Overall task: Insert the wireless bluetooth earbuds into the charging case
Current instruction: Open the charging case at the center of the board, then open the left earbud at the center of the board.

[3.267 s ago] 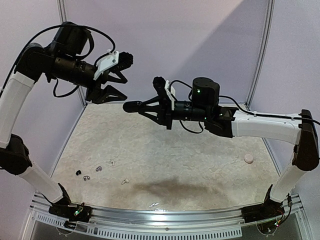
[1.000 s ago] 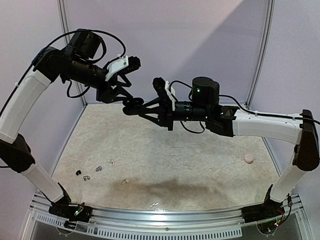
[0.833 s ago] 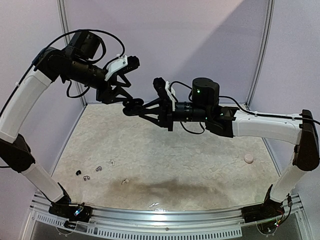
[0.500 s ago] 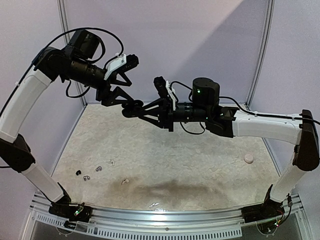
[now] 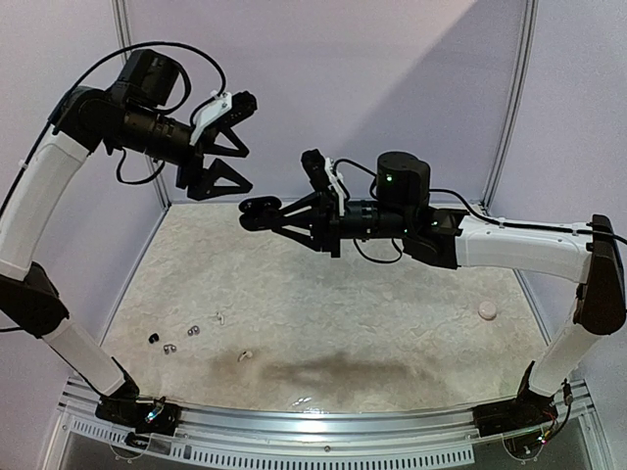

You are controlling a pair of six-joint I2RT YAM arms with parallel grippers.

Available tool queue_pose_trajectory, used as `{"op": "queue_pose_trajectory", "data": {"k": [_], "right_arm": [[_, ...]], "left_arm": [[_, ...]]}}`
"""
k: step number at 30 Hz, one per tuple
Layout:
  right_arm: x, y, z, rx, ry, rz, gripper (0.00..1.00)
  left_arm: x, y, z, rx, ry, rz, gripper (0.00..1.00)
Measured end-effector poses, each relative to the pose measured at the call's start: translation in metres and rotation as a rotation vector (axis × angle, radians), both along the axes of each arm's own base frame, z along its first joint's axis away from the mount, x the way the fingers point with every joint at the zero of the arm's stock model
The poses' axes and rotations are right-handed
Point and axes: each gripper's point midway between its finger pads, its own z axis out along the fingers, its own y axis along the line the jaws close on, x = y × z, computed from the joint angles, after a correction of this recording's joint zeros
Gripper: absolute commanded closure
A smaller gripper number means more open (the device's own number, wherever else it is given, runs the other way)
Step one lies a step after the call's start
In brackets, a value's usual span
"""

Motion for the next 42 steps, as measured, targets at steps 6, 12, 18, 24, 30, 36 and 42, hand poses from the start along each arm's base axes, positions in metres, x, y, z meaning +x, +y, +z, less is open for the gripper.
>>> {"op": "queue_pose_trajectory", "data": {"k": [6,12,18,24,30,36,42], "right_arm": [[0.004,-0.001,-0.004,-0.015,0.002,-0.013,1.00],[0.004,-0.001,-0.006,-0.025,-0.016,-0.016,1.00],[0.006,-0.002,-0.007,-0.029,-0.045,-0.024,1.00],[0.007,-0.004,-0.013,-0.041,-0.062,-0.032,1.00],[0.008,-0.009,-0.019,-0.054,-0.065,-0.041,1.00],[0.010,-0.013,-0.017,-0.051,-0.072,-0.049,1.00],[0.011,-0.013,-0.017,-0.051,-0.072,-0.051,1.00]], "left_arm": [[0.054,0.090,-0.040,0.024,0.128,0.282,0.21],[0.053,0.218,-0.184,0.231,0.481,0.620,0.39],[-0.004,0.310,-0.292,0.452,0.750,0.826,0.43],[-0.048,0.319,-0.348,0.604,0.779,0.763,0.46],[-0.038,0.327,-0.369,0.634,0.696,0.773,0.45],[-0.030,0.330,-0.381,0.630,0.663,0.787,0.46],[-0.037,0.324,-0.388,0.612,0.680,0.769,0.46]]}}
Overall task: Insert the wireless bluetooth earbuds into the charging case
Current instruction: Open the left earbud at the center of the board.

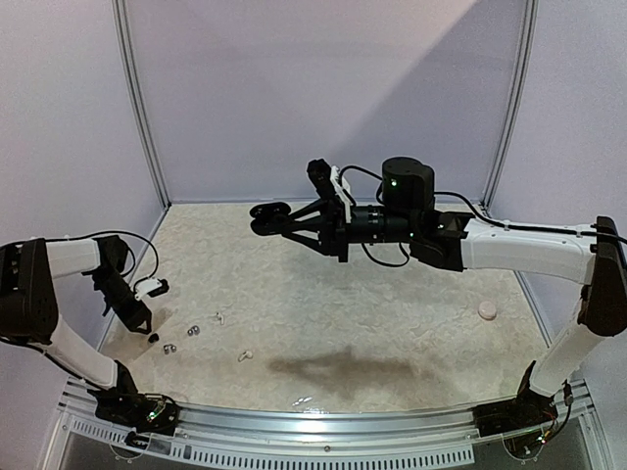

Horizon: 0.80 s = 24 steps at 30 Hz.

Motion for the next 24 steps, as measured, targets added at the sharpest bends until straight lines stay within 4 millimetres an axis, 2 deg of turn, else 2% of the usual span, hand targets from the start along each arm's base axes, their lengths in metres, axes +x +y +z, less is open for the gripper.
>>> {"op": "queue_pose_trajectory", "data": {"k": [19,24], "right_arm": [[0.001,0.000,-0.003,-0.013,0.011,-0.003,1.00],[0.001,-0.001,-0.005,-0.023,0.017,-0.007,1.00]], "left_arm": [[-0.008,-0.016,-0.004,-0.054,0.004,-0.049,0.49],[-0.013,-0.025,-0.002,-0.071,-0.004,-0.084,0.60]]}}
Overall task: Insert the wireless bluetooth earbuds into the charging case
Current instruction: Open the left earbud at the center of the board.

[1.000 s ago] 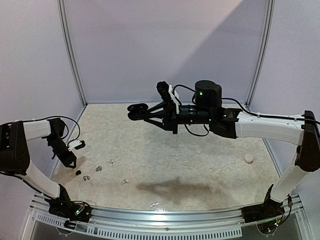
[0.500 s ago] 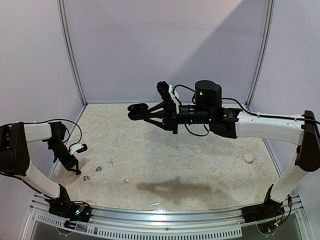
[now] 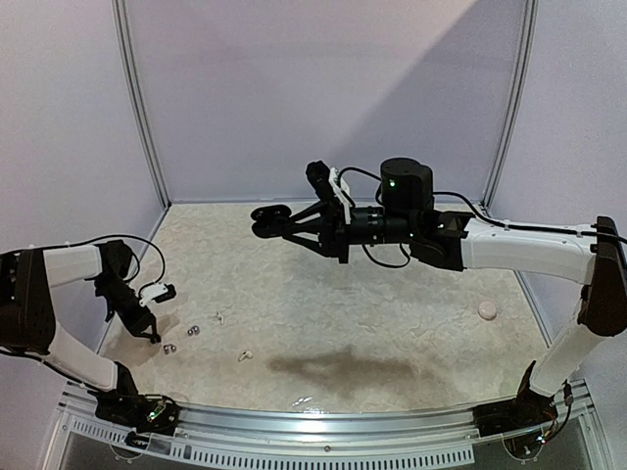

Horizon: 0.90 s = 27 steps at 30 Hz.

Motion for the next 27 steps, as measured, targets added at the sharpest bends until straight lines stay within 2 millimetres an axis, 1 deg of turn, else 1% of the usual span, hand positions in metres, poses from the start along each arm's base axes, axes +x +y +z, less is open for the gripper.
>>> {"op": "queue_pose_trajectory", "data": {"k": [5,9,12,24,27], "right_arm": [[0.002,0.000,-0.001,-0.004,0.001,-0.010,1.00],[0.002,0.000,0.001,-0.003,-0.002,-0.013,1.00],[0.002,0.000,0.000,-0.006,-0.002,-0.013,1.00],[0.007,-0.003,-0.002,-0.014,0.003,-0.025,1.00],[0.008,-0.003,-0.002,-0.017,0.003,-0.026,1.00]], "left_arm": [[-0.009,-0.009,-0.001,-0.024,0.013,-0.027,0.78],[-0.013,-0.014,-0.001,-0.048,0.029,-0.040,0.88],[-0.016,-0.016,0.000,-0.063,0.040,-0.047,1.00],[-0.018,-0.023,0.003,-0.100,0.059,-0.044,1.00],[-0.015,-0.025,0.011,-0.120,0.062,-0.036,1.00]]}}
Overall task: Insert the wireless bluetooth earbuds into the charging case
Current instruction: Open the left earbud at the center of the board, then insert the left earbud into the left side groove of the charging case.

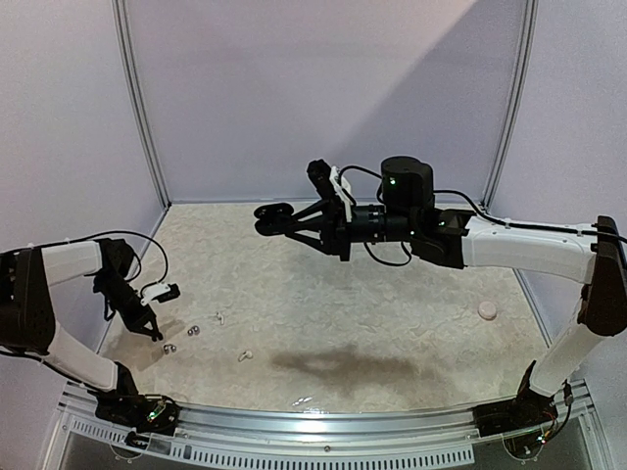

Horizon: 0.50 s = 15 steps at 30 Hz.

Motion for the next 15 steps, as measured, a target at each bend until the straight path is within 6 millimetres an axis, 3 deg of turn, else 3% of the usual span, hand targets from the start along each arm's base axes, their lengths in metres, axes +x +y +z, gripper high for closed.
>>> {"op": "queue_pose_trajectory", "data": {"k": [3,6,8,11,13,15], "right_arm": [[0.000,0.000,0.000,-0.001,-0.001,0.000,1.00],[0.000,0.000,0.000,-0.001,-0.003,0.000,1.00],[0.000,0.000,0.000,-0.001,-0.006,0.002,1.00],[0.000,0.000,0.003,0.004,-0.014,0.007,1.00],[-0.001,0.001,0.009,0.014,-0.022,0.013,1.00],[-0.002,0.001,0.015,0.025,-0.032,0.021,1.00]], "left_arm": [[0.024,-0.002,0.025,-0.023,-0.064,0.012,1.00],[0.060,-0.009,0.074,-0.052,-0.173,0.001,1.00],[0.091,-0.023,0.124,-0.072,-0.299,-0.040,1.00],[0.120,-0.064,0.211,-0.124,-0.505,-0.157,1.00],[0.124,-0.098,0.268,-0.181,-0.632,-0.244,1.00],[0.120,-0.125,0.312,-0.235,-0.721,-0.309,1.00]]}}
